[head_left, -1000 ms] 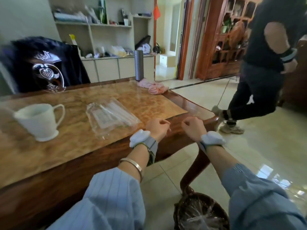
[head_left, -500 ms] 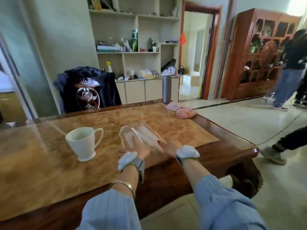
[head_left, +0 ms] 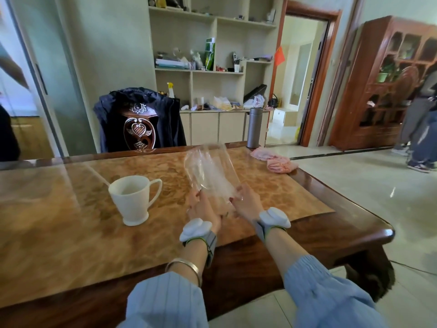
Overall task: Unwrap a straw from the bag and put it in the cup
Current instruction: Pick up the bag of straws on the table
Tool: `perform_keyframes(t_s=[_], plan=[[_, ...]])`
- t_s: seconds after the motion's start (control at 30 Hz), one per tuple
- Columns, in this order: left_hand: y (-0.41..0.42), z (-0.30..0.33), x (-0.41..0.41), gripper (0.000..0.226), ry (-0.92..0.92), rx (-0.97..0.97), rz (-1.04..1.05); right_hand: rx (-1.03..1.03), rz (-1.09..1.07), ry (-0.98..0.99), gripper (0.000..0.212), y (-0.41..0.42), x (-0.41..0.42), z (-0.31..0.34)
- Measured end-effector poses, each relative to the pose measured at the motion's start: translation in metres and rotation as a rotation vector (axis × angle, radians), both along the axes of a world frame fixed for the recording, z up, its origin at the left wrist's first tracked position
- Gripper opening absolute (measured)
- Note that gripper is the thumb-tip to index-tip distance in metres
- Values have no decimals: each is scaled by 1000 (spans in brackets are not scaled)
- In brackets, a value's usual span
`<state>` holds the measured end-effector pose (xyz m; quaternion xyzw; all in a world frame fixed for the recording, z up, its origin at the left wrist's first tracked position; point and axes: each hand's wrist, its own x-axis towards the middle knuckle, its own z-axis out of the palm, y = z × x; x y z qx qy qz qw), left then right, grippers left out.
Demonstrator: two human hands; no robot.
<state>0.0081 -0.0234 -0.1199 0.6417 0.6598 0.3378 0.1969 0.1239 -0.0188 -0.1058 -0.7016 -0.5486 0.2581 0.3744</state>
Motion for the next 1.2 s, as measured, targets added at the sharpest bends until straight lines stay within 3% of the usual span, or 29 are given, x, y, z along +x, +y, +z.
perform_keyframes(t_s=[0.17,0.27,0.4,0.6,0.73,0.8,0.9,0.97,1.03,1.2], plan=[[21,12,-4,61,-92,77,48,123,-69,166,23,15,-6,18],[24,15,-8,67,-12,74,9,163,-82,106,46,20,-2,15],[23,13,-9,67,122,-74,-70,134,-51,-27,75,24,5,2],[10,13,-6,52,308,-193,-160,-218,101,-498,58,24,23,-6],[15,18,1,59,312,-309,-218,-276,164,-527,59,27,25,-2],[18,20,1,61,370,-203,-120,-201,145,-482,62,31,23,-2],[25,19,0,35,455,49,-98,-122,144,-522,61,39,15,-6],[36,10,-1,52,488,57,-221,-119,188,-567,60,45,7,-11],[49,1,-3,71,542,-70,-319,-160,231,-595,59,51,4,-16],[61,-7,-2,81,618,-301,-413,-260,283,-622,61,59,4,-31]])
